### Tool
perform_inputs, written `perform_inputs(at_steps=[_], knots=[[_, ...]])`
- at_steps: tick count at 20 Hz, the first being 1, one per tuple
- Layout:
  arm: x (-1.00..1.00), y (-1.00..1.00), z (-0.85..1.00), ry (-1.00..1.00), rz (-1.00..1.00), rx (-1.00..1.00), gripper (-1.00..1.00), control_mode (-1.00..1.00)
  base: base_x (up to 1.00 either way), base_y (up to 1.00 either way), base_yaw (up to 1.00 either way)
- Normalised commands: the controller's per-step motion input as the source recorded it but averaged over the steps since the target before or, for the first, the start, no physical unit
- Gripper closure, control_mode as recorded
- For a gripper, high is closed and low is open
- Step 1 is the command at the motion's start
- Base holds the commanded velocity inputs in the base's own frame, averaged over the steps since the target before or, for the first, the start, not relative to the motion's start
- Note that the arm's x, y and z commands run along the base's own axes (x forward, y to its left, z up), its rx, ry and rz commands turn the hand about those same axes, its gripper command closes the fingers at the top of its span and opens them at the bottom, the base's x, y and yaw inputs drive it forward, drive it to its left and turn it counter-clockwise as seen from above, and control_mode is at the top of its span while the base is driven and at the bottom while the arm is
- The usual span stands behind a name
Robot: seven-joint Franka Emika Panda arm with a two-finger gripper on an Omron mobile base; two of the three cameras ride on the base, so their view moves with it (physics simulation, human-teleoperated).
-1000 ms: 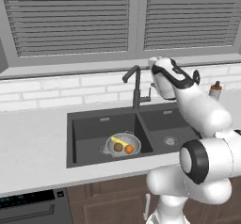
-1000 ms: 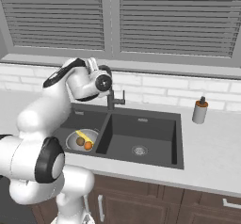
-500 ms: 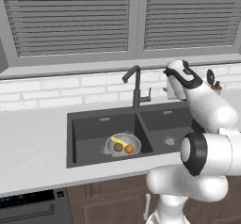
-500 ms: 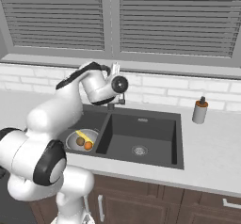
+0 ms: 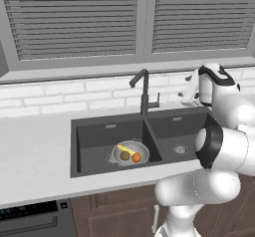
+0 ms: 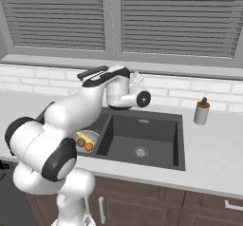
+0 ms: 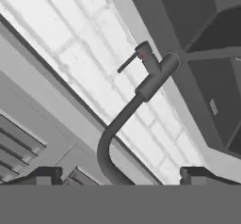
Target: Put the colander in the sink, put the kiwi, banana, tangerine in the colander, and turn on the sink faucet and pour water over the colander.
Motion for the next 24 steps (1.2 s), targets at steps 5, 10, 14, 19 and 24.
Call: perform_inputs(at_steps=[5,10,14,19,24], knots=[[0.29,0.0,-0.42,0.29,-0.18,0.47,-1.0,-1.0,0.0,0.0,0.0],[0.22,0.0,-0.4,0.06,-0.17,0.42,-1.0,-1.0,0.0,0.0,0.0],[0.37,0.0,-0.5,0.0,-0.11,0.27,-1.0,-1.0,0.0,0.0,0.0],[0.56,0.02,-0.41,0.05,0.0,0.08,-1.0,-1.0,0.0,0.0,0.0],[0.55,0.0,-0.36,0.12,0.11,0.0,-1.0,-1.0,0.0,0.0,0.0]])
